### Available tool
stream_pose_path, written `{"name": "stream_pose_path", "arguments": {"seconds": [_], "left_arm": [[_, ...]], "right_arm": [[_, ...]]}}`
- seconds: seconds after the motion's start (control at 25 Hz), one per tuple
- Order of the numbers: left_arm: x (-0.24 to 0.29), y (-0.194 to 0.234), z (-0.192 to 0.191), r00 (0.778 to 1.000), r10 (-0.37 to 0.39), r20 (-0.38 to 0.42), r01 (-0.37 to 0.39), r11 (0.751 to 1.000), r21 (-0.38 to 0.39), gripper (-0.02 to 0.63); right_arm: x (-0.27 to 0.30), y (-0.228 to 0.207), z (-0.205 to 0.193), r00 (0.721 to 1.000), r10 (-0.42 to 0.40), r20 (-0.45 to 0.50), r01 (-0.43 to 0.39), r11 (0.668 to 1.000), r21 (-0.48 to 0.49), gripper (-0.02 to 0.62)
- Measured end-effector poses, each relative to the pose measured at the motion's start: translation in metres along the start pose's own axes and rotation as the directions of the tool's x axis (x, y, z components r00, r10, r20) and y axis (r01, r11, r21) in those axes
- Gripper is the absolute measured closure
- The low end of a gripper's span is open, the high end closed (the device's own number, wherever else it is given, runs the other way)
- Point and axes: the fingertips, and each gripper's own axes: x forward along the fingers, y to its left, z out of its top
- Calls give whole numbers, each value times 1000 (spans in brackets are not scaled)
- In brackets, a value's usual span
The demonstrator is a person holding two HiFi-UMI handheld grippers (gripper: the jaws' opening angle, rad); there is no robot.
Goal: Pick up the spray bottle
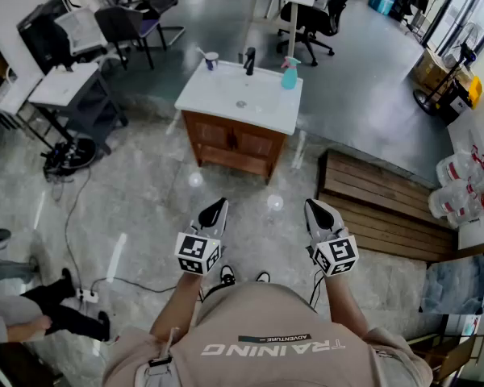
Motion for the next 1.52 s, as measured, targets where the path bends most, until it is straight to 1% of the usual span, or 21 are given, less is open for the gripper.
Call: {"name": "stream_pose_path", "arguments": {"seconds": [0.16,0.36,0.52,0.8,0.92,1.0,1.08,1.16,1.2,1.24,1.32,1.52], "left_arm": [[3,5,-1,1000,-21,-1,21,1000,0,591],[4,15,-3,999,-33,-15,33,999,-7,591],[8,27,-6,999,-51,-20,51,999,-10,591],[17,47,-34,995,-84,-51,82,996,-43,591],[17,47,-44,992,-109,-65,105,993,-54,591],[17,50,-54,990,-112,-85,106,992,-66,591],[17,58,-65,989,-100,-108,91,992,-88,591],[24,66,-69,989,-90,-114,77,991,-110,591],[28,68,-69,990,-87,-112,74,990,-120,591],[34,68,-69,990,-88,-110,74,989,-126,591],[47,68,-65,989,-94,-111,80,989,-121,591],[89,81,-40,989,-90,-119,83,994,-67,591]], "right_arm": [[6,-1,-1,1000,-16,-12,16,1000,0,594],[13,0,2,999,-36,-1,36,999,36,594],[22,3,-3,998,-53,-13,54,998,45,594],[29,22,-28,996,-68,-49,72,994,81,594],[31,29,-40,995,-66,-75,73,993,93,594],[36,34,-46,994,-60,-90,69,992,107,594],[42,41,-50,994,-40,-104,48,995,84,594],[51,45,-52,991,-19,-133,19,1000,2,594],[55,44,-52,989,-10,-146,7,1000,-24,594],[59,41,-52,989,-3,-151,1,1000,-18,594],[68,28,-51,992,-5,-129,12,999,51,594],[103,-16,-53,996,-26,-83,41,981,189,594]]}}
